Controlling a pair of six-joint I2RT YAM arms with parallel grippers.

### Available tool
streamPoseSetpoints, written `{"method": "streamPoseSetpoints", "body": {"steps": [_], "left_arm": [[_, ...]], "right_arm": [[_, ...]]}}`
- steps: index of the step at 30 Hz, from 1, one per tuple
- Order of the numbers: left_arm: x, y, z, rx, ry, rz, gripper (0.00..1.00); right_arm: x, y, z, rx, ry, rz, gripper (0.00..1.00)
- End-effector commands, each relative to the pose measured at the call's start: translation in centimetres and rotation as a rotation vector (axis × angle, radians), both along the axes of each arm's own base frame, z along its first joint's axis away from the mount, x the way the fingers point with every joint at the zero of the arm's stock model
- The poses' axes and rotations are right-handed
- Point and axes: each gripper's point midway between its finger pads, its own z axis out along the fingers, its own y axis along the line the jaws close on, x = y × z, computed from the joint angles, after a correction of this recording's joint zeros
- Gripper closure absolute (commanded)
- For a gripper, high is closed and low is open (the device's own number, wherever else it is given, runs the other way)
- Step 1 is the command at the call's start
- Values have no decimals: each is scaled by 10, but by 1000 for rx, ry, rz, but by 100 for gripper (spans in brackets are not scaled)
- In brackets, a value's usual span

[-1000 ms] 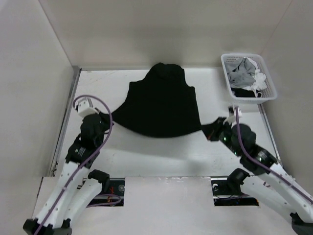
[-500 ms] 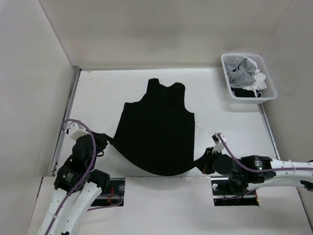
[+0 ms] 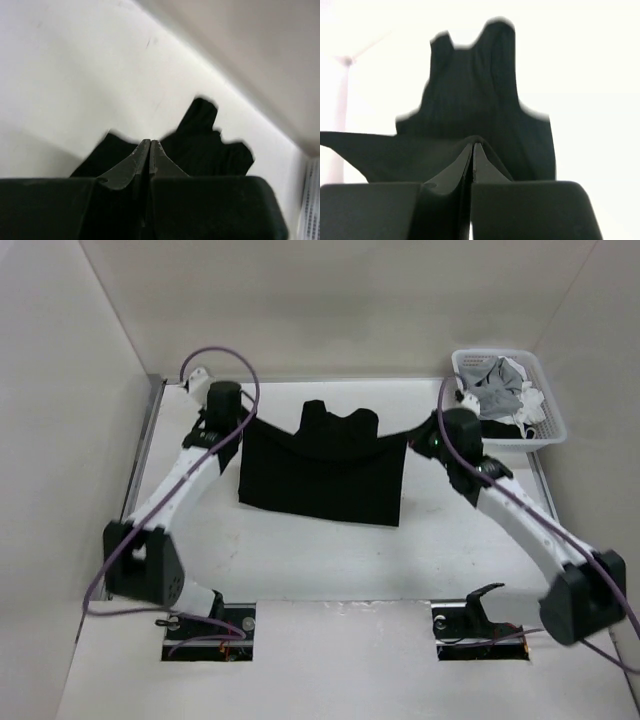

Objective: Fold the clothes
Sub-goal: Fold the tank top

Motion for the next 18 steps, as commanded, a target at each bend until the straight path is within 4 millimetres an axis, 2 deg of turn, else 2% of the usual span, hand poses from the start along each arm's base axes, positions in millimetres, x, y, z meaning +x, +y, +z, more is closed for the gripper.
{"method": "streamPoseSetpoints", "body": {"steps": [1,4,7,8,10,12,13,16,18], "left_arm": [[78,-1,45,-8,-154,-2,99],[132,-9,27,6,-108,-18,95],[170,-11,10,17,-82,-20,88],[179,-10,6,18,-77,-21,79],[182,-6,-6,19,-43,-39,67],[163,2,-19,14,2,-36,62],[148,6,-26,11,19,-30,62],[89,4,-47,-3,21,-27,65],[49,-4,-65,-56,11,-31,66]], "right_arm": [[71,10,51,66,-163,80,100],[132,2,41,64,-127,43,100],[186,-2,20,65,-77,7,99],[199,-1,8,72,-44,0,93],[211,1,-12,70,15,-5,76],[203,0,-24,54,44,-12,62],[197,-3,-25,49,34,-23,59],[160,9,-27,49,-5,0,58],[127,15,-34,51,-9,19,60]]}}
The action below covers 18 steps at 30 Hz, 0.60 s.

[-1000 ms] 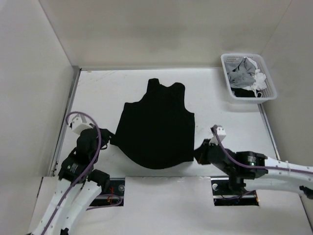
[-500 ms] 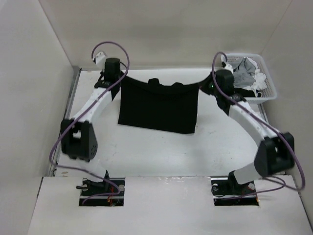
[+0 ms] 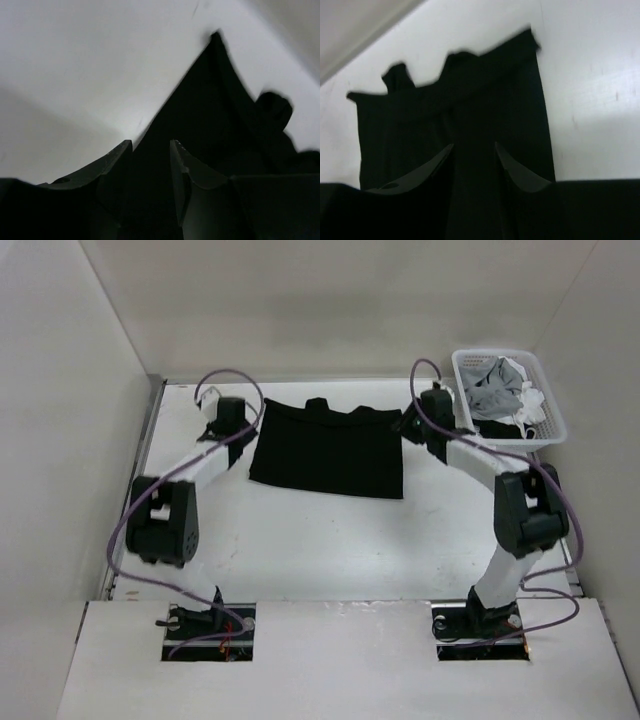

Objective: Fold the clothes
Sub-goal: Fold the tank top

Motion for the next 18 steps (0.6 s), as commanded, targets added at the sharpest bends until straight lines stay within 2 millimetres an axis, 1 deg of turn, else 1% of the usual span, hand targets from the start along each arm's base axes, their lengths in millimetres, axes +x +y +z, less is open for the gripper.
{"method": "streamPoseSetpoints", "body": {"steps": [1,3,4,6,7,8,10,13,18], "left_arm": [[-48,-17,36,-101,-165,-11,66],[-77,-17,16,-138,-138,-24,67],[-89,-17,7,-160,-122,-28,67],[-108,-10,-10,-211,-92,-15,67],[-116,-12,-18,-246,-83,-23,66],[-120,-15,-24,-280,-78,-36,66],[-125,-20,-32,-335,-70,-52,65],[-125,-18,-45,-353,-52,-48,62],[-118,-15,-63,-392,-43,-36,61]], "right_arm": [[-39,21,52,44,-171,39,68],[-75,29,40,65,-172,65,93],[-91,33,33,78,-171,82,100],[-121,38,20,93,-165,107,100],[-129,40,17,101,-164,113,100],[-141,41,14,105,-164,122,100],[-156,38,8,100,-161,130,98],[-171,32,1,95,-161,135,94],[-183,26,-17,87,-128,136,84]]}}
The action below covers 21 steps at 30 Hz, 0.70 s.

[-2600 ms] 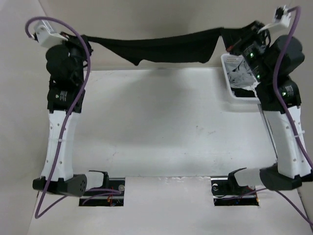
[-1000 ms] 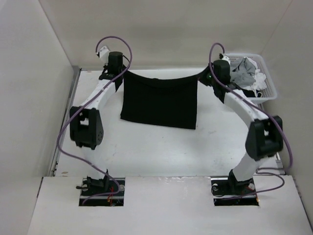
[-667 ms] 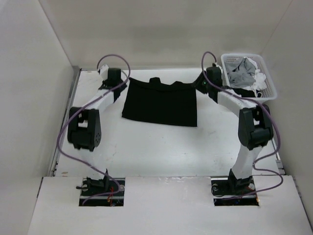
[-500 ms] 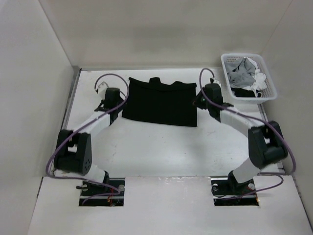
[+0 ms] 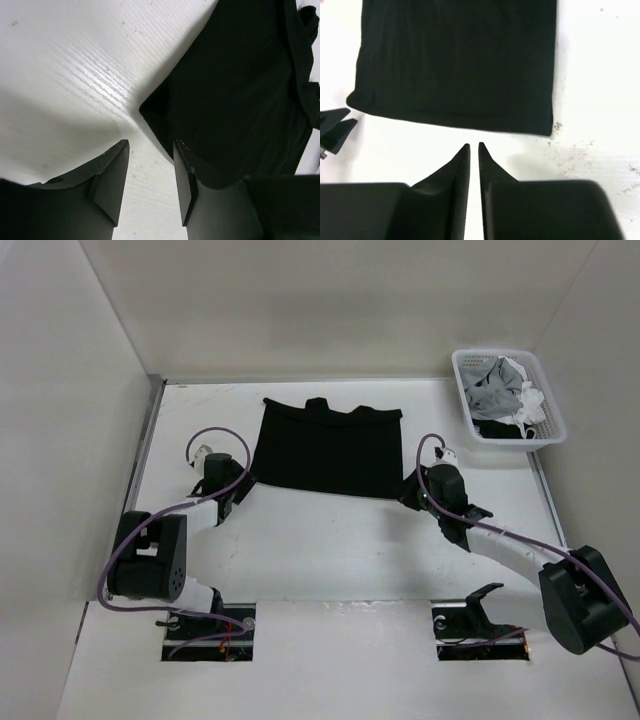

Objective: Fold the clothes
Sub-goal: Fold the tank top

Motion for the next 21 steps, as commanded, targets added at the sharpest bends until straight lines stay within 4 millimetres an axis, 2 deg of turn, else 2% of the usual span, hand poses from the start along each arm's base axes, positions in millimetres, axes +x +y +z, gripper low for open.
{"method": "streamPoseSetpoints", "body": {"steps": [1,6,12,17,21], "left_arm": [[17,-3,11,-71,-88,5,62],[18,6,-1,-72,-74,44,71],[24,8,-16,-74,-59,64,75],[27,8,-19,-89,-72,70,75],[27,10,-24,-89,-65,77,86]], "right_arm": [[5,1,13,38,-71,-15,83],[3,-5,4,48,-61,-42,76],[1,-11,-10,58,-34,-83,65],[-2,-22,-25,44,-4,-123,62],[-1,-30,-30,55,16,-162,57]]}}
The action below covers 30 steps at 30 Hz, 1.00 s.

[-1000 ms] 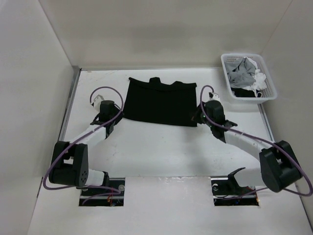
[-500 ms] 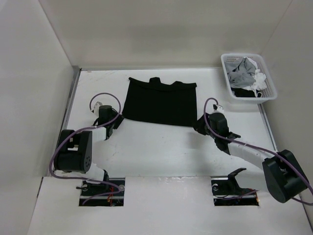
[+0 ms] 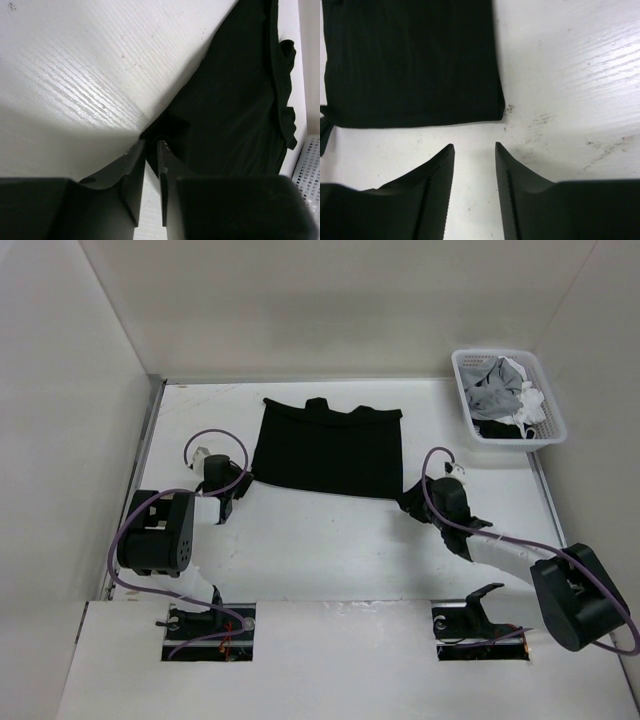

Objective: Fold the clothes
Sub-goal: Fold the tank top

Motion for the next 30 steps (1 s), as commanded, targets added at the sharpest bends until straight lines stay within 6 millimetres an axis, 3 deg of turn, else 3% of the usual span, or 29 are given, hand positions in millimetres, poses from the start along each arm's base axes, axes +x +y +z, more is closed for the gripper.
{"method": "streamPoseSetpoints", "body": {"steps": [1,5,8,18,22,26,28,30], "left_arm": [[-1,5,-7,-2,10,16,89],[-2,7,0,-8,-18,31,98],[-7,7,9,-5,-52,39,99],[-9,9,13,0,-67,36,100],[-9,7,13,-8,-72,29,100],[-9,7,18,-13,-90,29,100],[-8,8,28,-13,-116,31,100],[-8,11,42,-12,-151,40,100]], "right_arm": [[12,-7,9,34,-40,-63,55],[9,-13,-5,45,21,-105,53],[9,-14,-9,60,41,-130,52],[34,1,-16,127,65,-154,54],[42,2,-22,139,78,-190,68],[53,5,-25,169,65,-213,90],[58,5,-19,185,31,-210,98],[59,5,-8,182,-5,-202,100]]}}
